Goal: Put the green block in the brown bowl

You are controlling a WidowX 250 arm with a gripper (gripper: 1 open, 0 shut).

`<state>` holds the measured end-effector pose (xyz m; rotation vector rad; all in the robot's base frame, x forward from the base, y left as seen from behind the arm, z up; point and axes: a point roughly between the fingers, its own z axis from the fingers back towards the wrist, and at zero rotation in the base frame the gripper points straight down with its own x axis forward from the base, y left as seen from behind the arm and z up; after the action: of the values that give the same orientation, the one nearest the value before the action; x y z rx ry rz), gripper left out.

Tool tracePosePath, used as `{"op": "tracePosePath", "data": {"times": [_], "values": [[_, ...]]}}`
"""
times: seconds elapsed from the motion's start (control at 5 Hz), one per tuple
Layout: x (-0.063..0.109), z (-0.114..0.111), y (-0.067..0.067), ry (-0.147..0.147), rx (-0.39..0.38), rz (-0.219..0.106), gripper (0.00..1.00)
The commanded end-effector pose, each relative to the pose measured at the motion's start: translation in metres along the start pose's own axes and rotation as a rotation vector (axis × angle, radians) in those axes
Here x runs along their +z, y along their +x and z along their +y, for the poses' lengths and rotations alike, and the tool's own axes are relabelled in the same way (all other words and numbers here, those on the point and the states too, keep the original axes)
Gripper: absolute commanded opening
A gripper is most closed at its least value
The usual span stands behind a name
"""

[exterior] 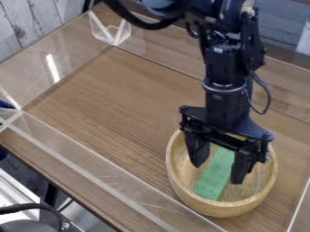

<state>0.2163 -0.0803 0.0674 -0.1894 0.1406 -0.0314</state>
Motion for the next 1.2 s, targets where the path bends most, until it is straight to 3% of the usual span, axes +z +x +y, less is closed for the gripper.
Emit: {"op": "tracePosePath", "data": {"times": [0.0,0.4,0.8,1.0], "values": [[0.028,-0.002,0.009,-0.015,-0.003,-0.088,1.00],[0.078,0.011,0.013,-0.008,0.027,-0.179,1.00],[0.111,0.062,0.034,0.055,0.101,-0.212,1.00],[0.118,0.097,0.035,0.080,0.122,-0.213,1.00]]}}
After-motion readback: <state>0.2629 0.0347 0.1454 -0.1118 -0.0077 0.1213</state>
